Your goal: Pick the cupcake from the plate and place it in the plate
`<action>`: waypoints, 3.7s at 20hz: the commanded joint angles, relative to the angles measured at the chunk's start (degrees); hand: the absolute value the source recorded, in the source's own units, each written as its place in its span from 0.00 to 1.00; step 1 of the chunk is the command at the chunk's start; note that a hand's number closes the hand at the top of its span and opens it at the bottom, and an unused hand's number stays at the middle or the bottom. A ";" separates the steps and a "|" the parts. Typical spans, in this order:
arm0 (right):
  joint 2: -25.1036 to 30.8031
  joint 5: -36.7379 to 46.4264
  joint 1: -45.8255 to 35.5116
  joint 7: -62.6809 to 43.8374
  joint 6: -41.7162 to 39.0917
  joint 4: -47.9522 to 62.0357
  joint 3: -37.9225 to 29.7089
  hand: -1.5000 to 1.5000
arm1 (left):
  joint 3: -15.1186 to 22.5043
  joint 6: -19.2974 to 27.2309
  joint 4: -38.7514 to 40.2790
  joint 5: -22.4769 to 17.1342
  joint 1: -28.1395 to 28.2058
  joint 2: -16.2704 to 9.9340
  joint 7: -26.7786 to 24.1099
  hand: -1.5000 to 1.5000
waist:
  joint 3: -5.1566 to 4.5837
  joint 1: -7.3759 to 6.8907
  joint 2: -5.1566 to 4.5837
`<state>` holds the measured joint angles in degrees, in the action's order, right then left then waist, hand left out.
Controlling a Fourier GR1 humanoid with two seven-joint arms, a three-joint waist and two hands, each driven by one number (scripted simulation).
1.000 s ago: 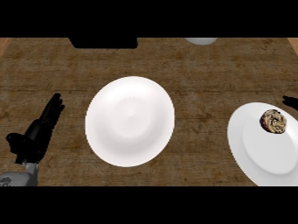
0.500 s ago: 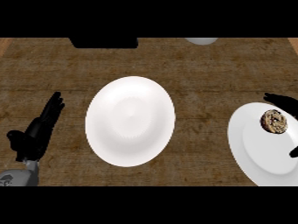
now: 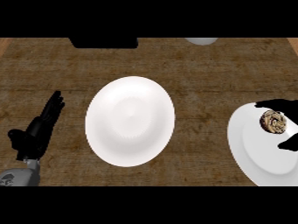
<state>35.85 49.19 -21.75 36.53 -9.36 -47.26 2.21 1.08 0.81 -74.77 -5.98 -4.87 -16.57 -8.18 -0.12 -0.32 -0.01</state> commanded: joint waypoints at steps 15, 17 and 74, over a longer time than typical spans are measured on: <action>-9.35 -0.07 6.45 -10.06 8.35 3.83 -6.36 1.00 | -2.24 0.06 -3.46 0.54 2.90 0.55 3.07 0.50 | -0.01 2.66 0.88; -10.90 0.53 8.67 -15.69 11.01 -0.66 -6.92 1.00 | -2.36 -0.50 -3.39 0.78 5.03 0.24 0.51 0.50 | -0.17 3.27 1.29; -35.84 -9.19 -25.28 -85.30 40.91 -21.23 39.36 0.00 | -4.66 -4.97 -1.27 3.67 -0.88 3.05 2.91 0.50 | 0.10 -1.63 -0.24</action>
<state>0.02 43.72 -41.70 -42.99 24.27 -75.43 37.37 -2.64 -3.37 -76.55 -1.43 -4.61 -13.09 -6.68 -0.01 -1.90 -0.31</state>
